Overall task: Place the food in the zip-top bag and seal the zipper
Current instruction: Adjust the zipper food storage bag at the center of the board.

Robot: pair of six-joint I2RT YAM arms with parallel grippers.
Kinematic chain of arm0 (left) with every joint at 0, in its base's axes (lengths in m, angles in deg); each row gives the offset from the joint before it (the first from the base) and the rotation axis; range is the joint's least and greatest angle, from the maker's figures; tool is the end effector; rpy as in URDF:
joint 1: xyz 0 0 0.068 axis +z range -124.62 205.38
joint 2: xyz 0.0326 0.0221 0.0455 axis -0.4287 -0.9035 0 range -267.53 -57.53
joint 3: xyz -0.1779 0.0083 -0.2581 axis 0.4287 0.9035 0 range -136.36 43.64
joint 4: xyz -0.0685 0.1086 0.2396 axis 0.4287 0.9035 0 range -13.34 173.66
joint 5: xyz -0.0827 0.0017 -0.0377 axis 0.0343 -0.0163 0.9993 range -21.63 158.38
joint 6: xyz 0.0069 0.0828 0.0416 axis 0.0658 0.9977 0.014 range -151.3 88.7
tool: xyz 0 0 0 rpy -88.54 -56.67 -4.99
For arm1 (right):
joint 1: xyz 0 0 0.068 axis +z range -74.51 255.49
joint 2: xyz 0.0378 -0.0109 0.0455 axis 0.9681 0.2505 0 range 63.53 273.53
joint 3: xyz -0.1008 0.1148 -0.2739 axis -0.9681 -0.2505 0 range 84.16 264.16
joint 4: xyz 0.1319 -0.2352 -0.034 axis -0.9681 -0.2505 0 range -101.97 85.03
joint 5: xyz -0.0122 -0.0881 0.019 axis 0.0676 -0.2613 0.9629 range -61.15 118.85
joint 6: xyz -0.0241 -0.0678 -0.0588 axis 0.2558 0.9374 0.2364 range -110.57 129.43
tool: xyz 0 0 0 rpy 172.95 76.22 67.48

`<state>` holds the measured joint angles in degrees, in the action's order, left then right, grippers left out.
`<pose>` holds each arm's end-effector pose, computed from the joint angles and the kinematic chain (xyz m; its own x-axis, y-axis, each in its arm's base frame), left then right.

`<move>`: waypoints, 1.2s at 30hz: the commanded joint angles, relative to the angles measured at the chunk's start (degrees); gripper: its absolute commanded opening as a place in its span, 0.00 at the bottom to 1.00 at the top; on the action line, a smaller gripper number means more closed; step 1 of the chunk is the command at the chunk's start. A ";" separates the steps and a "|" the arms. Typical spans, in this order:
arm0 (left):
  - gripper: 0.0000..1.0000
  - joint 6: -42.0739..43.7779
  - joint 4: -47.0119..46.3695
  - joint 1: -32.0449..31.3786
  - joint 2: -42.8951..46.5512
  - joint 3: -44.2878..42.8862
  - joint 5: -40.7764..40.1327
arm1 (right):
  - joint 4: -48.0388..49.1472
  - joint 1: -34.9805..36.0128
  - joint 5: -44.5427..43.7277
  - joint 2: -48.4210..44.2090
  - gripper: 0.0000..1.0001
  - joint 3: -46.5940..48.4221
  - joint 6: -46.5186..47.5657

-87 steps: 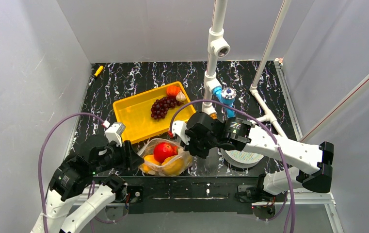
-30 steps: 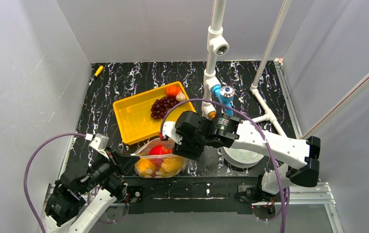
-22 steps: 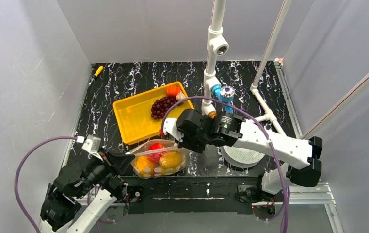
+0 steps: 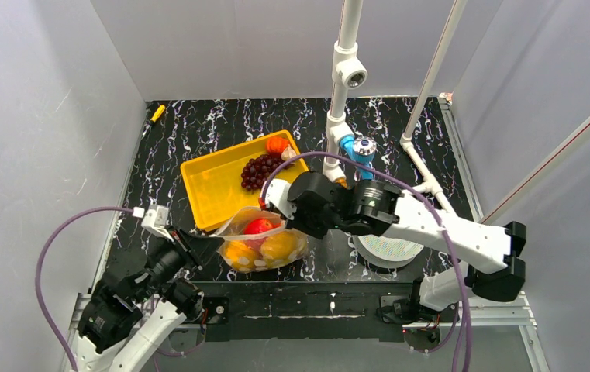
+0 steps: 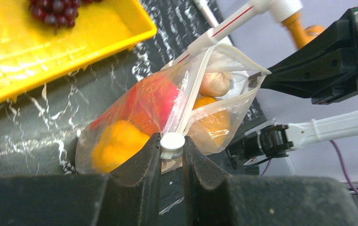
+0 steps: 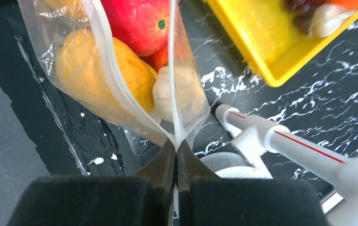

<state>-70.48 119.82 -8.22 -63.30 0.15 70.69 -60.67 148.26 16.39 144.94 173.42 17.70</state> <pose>0.0300 -0.0240 0.3335 -0.4318 -0.4710 -0.7692 0.4047 0.6610 -0.6319 0.1133 0.3043 0.3950 -0.0893 -0.7622 -0.6411 -0.9121 0.3212 -0.2548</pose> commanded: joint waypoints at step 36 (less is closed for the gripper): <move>0.00 5.34 -6.33 0.03 -0.45 2.19 12.11 | 3.02 4.06 0.13 1.02 0.95 9.29 5.47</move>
<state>-67.18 116.36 -8.22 -62.09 3.19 78.46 -60.27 150.53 16.36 144.02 176.43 20.90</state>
